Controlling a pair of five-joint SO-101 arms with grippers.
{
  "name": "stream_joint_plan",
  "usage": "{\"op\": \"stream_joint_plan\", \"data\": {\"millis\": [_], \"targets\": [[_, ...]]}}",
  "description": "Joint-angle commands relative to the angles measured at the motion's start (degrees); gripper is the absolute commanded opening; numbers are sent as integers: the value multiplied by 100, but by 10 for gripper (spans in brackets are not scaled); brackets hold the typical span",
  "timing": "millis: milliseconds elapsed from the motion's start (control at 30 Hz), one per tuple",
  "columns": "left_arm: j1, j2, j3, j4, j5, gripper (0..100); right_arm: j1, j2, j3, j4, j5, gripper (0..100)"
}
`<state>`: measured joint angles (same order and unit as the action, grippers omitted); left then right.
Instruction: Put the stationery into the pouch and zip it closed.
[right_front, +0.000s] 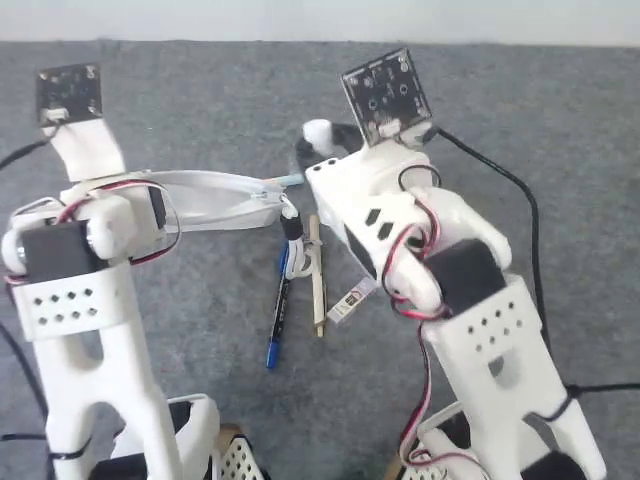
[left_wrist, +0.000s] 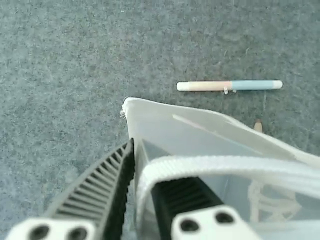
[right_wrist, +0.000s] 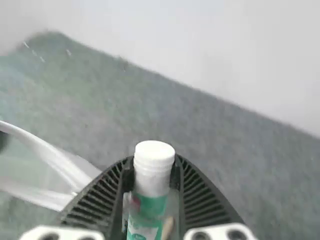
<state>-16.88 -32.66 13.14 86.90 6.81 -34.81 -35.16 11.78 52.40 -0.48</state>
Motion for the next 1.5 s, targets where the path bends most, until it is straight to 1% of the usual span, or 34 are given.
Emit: {"op": "stream_joint_plan", "data": {"millis": [0,200,300,400,600,800,900,967,1067,1133,1267,1467], "targets": [[-167,-53,84,-440,281,10,-215,-462,-132,-505,185,6],[-158,-62,110,-510,352,10,-646,-611,-97,-945,1178,6],[-158,-62,110,-510,360,10,-840,-602,-88,-1033,1424,9],[-158,-62,110,-519,360,10,-857,-611,35,-1420,1547,10],[-167,-62,110,-519,466,10,-901,-664,633,-2677,1512,10],[-176,-62,110,-519,475,10,-1332,-989,1538,-3477,1503,7],[-176,-62,119,-519,475,10,-1411,-1411,2215,-4277,1503,7],[-158,-62,119,-519,475,10,-1411,-1578,2673,-4989,1503,7],[-158,-62,119,-519,475,11,-1420,-1596,3209,-5886,1503,7],[-158,-53,145,-519,475,11,-1420,-1596,3464,-6299,1503,7],[-158,-44,207,-598,475,11,-1429,-1385,3684,-7002,1495,7],[-149,-53,207,-589,475,11,-1429,-338,3719,-8066,1495,7]]}}
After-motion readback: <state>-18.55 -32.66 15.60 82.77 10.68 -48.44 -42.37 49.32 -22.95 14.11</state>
